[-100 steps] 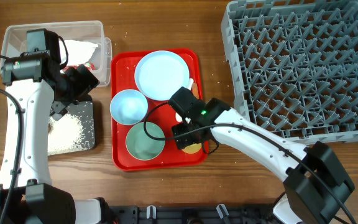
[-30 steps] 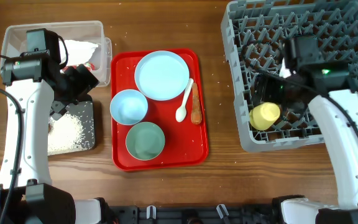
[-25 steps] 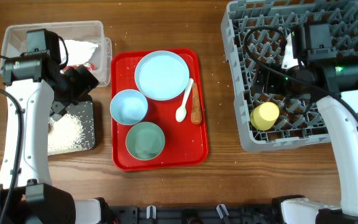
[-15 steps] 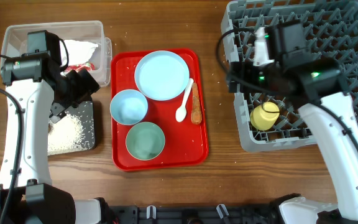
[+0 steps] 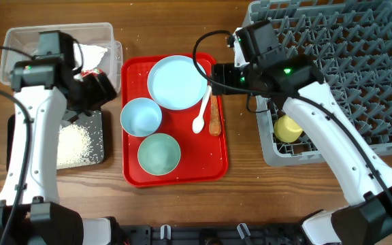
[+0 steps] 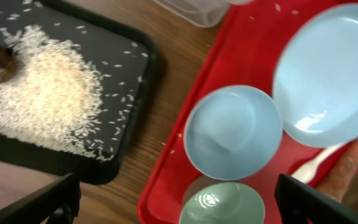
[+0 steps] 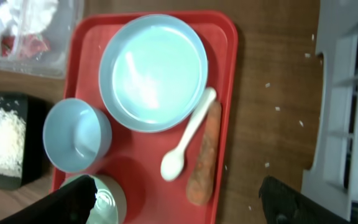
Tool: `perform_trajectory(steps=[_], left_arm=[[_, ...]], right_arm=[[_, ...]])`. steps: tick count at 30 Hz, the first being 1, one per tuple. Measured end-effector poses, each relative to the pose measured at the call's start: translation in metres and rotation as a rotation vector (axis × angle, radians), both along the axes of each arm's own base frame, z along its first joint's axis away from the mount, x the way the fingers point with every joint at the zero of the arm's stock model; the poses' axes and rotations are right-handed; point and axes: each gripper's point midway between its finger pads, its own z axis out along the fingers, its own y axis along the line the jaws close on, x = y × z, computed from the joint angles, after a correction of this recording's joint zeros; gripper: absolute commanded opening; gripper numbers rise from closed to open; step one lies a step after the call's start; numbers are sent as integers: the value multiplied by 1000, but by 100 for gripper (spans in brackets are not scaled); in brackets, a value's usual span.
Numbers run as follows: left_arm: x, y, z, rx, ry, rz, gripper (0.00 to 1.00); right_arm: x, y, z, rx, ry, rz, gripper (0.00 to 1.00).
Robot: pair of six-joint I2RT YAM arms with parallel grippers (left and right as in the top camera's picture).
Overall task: Sort waste into correct bins and load items into the dishwasher rack
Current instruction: 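Reach the right gripper back toward the blue plate on the red tray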
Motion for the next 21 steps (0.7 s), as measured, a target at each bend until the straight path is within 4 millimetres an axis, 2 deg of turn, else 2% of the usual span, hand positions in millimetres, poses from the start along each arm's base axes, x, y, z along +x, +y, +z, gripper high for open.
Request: perform_trajectory(steps=[2, 4, 8, 11, 16, 21], left_arm=[[2, -12, 0, -1, -6, -46, 100], [5, -18, 1, -2, -19, -69, 100], [6, -19, 1, -2, -23, -74, 100], [6, -19, 1, -2, -24, -74, 100], [6, -19, 1, -2, -23, -74, 100], [3, -19, 1, -2, -13, -74, 100]], right_arm=[[8, 6, 4, 25, -31, 0, 82], [15, 13, -3, 31, -31, 1, 79], [29, 31, -45, 32, 41, -19, 59], [44, 41, -80, 41, 86, -60, 51], [64, 52, -118, 59, 103, -101, 47], [68, 53, -166, 39, 174, -150, 45]])
